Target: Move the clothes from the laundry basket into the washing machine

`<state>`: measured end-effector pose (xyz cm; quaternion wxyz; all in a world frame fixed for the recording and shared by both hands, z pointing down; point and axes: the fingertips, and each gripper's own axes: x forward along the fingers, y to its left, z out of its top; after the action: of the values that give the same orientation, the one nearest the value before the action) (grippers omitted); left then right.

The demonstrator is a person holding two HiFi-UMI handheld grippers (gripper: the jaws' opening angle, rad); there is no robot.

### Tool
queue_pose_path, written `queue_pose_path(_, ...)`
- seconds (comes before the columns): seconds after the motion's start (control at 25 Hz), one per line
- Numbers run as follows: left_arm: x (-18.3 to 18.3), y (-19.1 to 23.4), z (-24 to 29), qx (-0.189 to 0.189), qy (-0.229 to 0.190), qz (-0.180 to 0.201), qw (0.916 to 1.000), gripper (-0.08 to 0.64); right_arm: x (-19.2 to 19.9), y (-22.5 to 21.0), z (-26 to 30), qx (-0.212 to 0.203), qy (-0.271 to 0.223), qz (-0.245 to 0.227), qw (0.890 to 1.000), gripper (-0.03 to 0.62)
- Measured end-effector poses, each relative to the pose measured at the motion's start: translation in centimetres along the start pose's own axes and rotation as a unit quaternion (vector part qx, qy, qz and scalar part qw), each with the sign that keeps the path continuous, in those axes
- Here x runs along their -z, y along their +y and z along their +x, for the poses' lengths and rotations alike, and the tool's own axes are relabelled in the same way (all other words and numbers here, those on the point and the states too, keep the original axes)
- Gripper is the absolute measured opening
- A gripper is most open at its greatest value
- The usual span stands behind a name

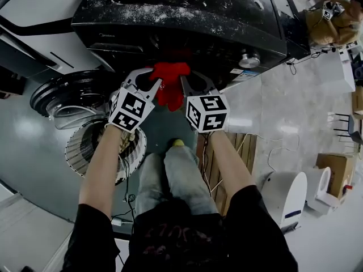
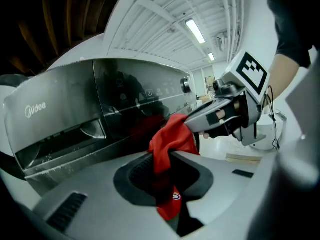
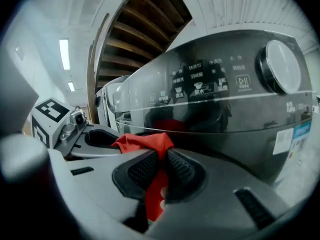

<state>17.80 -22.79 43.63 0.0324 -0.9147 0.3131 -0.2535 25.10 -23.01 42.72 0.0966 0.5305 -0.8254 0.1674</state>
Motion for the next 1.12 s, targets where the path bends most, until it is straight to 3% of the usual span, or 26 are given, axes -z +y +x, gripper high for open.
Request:
queue_pose_path(0.32,3.2,-0.7,3.1,-0.009,-0.037,-0.012,0.9992,0.071,4.1,-1.7,1.8,0.002,-0.022,-0.016,1.000,0.034)
queue_pose_path(0.76,7.2,0.1,9.6,-0.058,-0.106,0.010,0.9926,0.071,8.9,-6.4,5.8,0.035,-0.089,-0.042,0.995,0.032)
queue_pose_path(1.12,9.0,2.0,13.0,-0.080,-0.139,-0.022,0.9868,0.071,9.8,-9.0,9.9,0.078,-0.099,-0.071,0.989,0.034)
